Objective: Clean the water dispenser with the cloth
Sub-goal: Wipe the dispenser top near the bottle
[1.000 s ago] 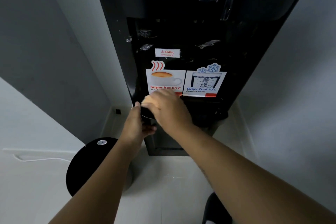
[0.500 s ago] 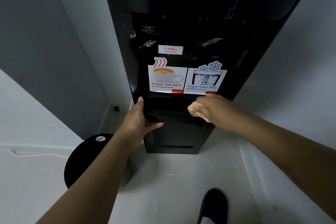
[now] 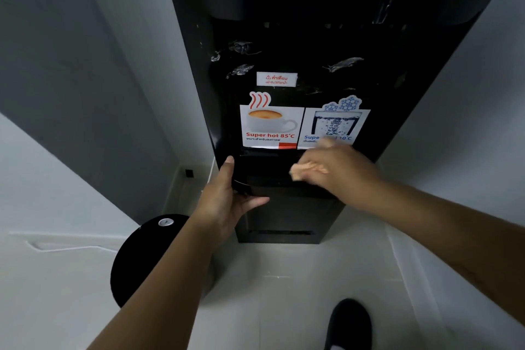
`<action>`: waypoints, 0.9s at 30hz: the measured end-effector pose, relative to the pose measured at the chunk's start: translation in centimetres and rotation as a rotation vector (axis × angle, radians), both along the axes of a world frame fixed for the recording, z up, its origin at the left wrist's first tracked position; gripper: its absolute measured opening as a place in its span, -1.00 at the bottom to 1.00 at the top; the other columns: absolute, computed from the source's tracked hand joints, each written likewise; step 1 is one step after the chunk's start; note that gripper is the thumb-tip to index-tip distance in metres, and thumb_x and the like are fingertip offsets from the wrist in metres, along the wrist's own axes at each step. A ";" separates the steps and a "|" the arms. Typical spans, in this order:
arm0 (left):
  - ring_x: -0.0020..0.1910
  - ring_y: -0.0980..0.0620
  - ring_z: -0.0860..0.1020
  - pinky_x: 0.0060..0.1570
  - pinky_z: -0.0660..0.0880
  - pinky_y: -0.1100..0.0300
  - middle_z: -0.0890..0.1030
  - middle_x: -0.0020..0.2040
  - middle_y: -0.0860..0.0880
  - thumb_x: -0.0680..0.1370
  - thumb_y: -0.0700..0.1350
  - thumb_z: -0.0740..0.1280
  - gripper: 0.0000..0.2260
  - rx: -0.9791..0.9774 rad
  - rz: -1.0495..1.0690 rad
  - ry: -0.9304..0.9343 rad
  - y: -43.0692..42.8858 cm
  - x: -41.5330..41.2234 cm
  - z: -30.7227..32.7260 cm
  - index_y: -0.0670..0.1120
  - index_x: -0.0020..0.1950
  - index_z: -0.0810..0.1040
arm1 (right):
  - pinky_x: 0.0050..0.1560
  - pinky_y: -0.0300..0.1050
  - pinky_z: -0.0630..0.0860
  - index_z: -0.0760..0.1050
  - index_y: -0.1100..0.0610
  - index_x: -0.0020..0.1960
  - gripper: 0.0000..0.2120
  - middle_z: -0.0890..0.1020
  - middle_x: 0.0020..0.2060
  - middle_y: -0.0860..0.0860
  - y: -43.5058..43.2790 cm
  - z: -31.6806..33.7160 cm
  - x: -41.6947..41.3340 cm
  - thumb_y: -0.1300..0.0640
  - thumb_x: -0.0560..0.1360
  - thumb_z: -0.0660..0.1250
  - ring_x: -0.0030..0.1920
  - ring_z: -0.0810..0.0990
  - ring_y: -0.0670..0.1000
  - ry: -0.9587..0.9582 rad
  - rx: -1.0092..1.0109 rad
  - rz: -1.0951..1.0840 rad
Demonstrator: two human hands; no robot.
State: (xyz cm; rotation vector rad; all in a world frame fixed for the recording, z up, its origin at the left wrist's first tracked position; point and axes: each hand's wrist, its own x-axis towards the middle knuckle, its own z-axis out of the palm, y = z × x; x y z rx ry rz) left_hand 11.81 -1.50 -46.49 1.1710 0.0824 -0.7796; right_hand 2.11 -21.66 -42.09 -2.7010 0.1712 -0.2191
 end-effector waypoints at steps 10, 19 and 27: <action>0.09 -0.11 0.67 -0.14 0.65 0.03 0.67 0.17 -0.11 0.66 0.14 0.13 -0.61 0.005 0.018 -0.027 -0.3 0.2 -0.6 -0.04 0.33 0.52 | -0.28 -0.10 0.39 0.59 0.17 -0.04 -0.88 0.57 -0.17 0.11 6.5 -0.7 5.3 0.12 0.50 0.40 -0.21 0.54 0.13 -0.270 -0.129 -0.109; 0.02 -0.10 0.70 -0.15 0.66 0.06 0.72 0.03 -0.07 0.67 0.14 0.12 -0.63 0.070 0.022 -0.061 -0.3 0.2 -0.5 -0.05 0.26 0.56 | -0.01 0.10 0.53 0.62 0.12 0.15 -0.66 0.57 0.07 0.16 2.8 -0.8 2.6 0.21 0.37 0.51 0.09 0.54 0.22 -0.129 -0.333 0.194; -0.03 -0.15 0.70 -0.15 0.65 0.03 0.71 0.03 -0.13 0.67 0.15 0.11 -0.60 0.245 0.039 -0.121 -0.3 -0.1 -0.1 -0.08 0.30 0.52 | -0.05 0.08 0.53 0.62 0.14 0.08 -0.82 0.54 -0.04 0.12 -4.1 0.0 -3.0 0.25 0.51 0.33 -0.01 0.52 0.18 0.015 -0.242 -0.131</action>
